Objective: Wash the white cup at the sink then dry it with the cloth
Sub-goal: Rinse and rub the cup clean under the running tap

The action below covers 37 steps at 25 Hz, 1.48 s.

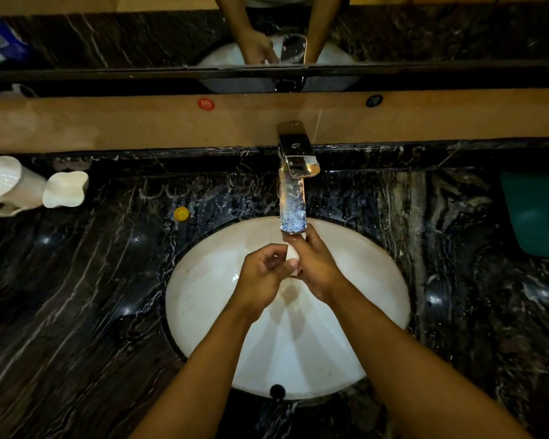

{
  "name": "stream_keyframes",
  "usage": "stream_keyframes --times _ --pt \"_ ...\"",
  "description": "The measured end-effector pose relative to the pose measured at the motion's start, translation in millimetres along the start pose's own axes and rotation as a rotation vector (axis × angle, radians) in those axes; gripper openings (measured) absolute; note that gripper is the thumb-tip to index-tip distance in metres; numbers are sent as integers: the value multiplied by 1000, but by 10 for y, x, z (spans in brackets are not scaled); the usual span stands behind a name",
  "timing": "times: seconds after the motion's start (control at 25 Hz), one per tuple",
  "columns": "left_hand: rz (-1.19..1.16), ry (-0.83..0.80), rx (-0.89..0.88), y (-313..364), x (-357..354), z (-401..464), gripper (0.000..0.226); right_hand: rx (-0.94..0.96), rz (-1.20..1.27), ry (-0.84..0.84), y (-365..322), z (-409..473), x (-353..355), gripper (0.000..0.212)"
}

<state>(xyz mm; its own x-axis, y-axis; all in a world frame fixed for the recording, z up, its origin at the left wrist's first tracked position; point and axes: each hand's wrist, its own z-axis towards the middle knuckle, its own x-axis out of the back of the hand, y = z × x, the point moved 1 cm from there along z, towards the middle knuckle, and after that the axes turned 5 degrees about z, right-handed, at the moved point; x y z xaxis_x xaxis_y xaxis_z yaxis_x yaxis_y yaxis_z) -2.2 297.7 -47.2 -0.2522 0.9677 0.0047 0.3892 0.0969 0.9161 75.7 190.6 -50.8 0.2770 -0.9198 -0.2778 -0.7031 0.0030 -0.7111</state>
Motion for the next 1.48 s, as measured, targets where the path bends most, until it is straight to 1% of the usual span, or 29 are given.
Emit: stream_keyframes --times 0.04,0.12,0.16,0.24,0.36,0.44,0.48,0.56,0.6,0.68,0.76,0.8,0.88,0.92,0.96,1.04,1.08,1.12,1.2,1.36,1.44,1.48 --pt "-23 -10 6 -25 29 -7 17 -46 10 30 -22 26 -11 20" --pt "-55 -36 2 -77 74 -37 20 -179 68 94 -70 90 10 28" --pt "-69 -45 -1 -98 92 -50 21 -208 93 99 -84 110 24 29" --pt "-87 -45 13 -128 105 -52 20 -165 77 64 -62 138 37 25" --pt "-105 -87 43 -114 96 -30 22 -14 -107 14 -2 116 25 29" --pt "-58 -112 59 -111 92 -3 25 43 -238 59 11 102 -10 18" --pt "-48 -121 69 -113 96 4 25 43 -246 101 16 96 -20 16" --pt "-56 -148 78 -94 89 10 22 13 -199 181 15 94 -11 26" --pt "-56 -164 76 -84 88 10 21 -7 -172 187 16 95 2 29" --pt "-41 -167 69 -91 89 12 21 -35 -129 119 19 75 24 30" --pt "-63 -174 52 -119 102 10 21 -50 -210 19 22 62 30 37" --pt "-82 -178 40 -135 113 7 22 -47 -287 4 21 57 21 39" --pt "-85 -169 26 -145 130 5 17 -10 -345 67 27 70 -11 31" --pt "-75 -167 29 -135 132 7 13 -8 -294 125 31 80 -31 24" --pt "-56 -171 30 -124 129 4 13 -27 -212 183 29 93 -33 23" --pt "-10 -192 30 -113 120 -6 16 -88 -62 244 18 122 -8 27" --pt "1 -204 33 -112 123 -10 17 -111 -26 255 21 128 3 28" --pt "10 -213 40 -116 126 -16 18 -113 -25 266 30 131 16 28" --pt "16 -232 58 -109 116 -24 17 -53 -86 287 40 136 29 25" --pt "-30 -274 99 -42 65 32 9 94 -185 262 47 71 -8 16" --pt "-29 -261 105 -14 47 74 16 81 -127 221 23 31 27 12" --pt "10 -244 97 -11 48 92 18 47 -98 157 6 8 41 17"
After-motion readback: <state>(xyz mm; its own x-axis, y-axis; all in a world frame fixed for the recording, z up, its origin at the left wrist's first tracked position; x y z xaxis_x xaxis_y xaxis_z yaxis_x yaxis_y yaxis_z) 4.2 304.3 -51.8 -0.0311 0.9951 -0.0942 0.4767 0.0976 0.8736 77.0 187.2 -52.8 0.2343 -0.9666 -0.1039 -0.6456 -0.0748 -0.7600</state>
